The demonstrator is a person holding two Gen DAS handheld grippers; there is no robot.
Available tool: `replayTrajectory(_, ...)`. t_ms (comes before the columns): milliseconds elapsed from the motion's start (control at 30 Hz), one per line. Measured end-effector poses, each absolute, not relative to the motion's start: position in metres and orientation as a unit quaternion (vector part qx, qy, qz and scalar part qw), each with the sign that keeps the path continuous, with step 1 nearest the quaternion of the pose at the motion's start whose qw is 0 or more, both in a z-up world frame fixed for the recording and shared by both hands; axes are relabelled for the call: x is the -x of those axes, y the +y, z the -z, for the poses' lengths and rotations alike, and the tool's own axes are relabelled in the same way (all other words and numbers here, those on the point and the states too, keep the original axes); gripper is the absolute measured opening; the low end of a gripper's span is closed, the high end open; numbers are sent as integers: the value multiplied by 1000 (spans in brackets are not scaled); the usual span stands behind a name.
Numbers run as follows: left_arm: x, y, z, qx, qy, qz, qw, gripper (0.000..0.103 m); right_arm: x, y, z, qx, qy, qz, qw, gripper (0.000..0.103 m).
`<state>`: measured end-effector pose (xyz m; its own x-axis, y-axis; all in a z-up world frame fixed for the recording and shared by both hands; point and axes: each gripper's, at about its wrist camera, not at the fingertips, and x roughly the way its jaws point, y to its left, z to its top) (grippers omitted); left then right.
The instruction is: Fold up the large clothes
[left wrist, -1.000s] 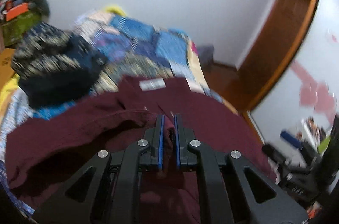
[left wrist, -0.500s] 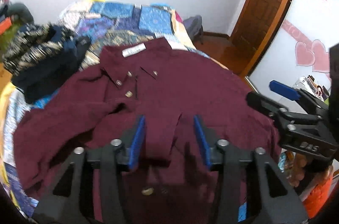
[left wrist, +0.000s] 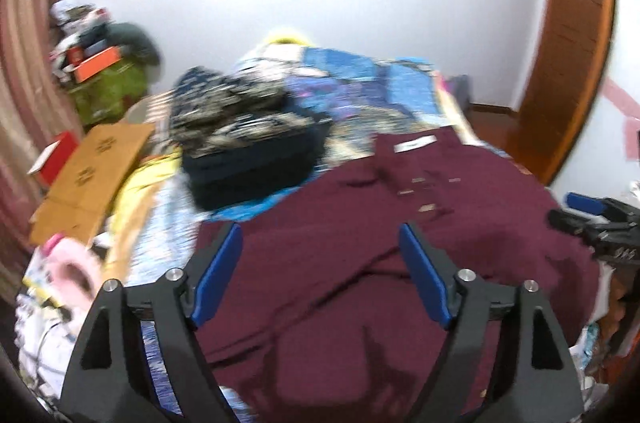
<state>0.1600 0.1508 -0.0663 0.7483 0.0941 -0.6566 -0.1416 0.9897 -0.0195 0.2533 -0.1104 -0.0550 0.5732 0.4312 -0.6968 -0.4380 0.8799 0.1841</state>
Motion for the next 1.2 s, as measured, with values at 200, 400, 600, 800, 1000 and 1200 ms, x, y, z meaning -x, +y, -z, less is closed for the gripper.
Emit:
replayTrajectory(200, -141, 226, 110, 31, 401, -130, 906, 81, -268, -84, 75, 0, 433, -263, 862, 86)
replayTrajectory(400, -132, 264, 174, 60, 470, -137, 870, 81, -288, -67, 102, 0, 482, -264, 835, 76)
replayTrajectory(600, -132, 263, 227, 95, 515, -109, 845, 81, -311, -54, 122, -19, 525, -284, 802, 39)
replayTrajectory(800, -141, 259, 259, 85, 545, -125, 824, 81, -314, -50, 109, 10, 504, -295, 812, 9)
replayTrajectory(1000, -151, 270, 253, 123, 533, -150, 824, 81, -317, -55, 62, 89, 414, -275, 863, 7)
replayTrajectory(1200, -165, 249, 229, 120, 507, -133, 843, 81, -332, -84, 16, 129, 335, -240, 902, 7)
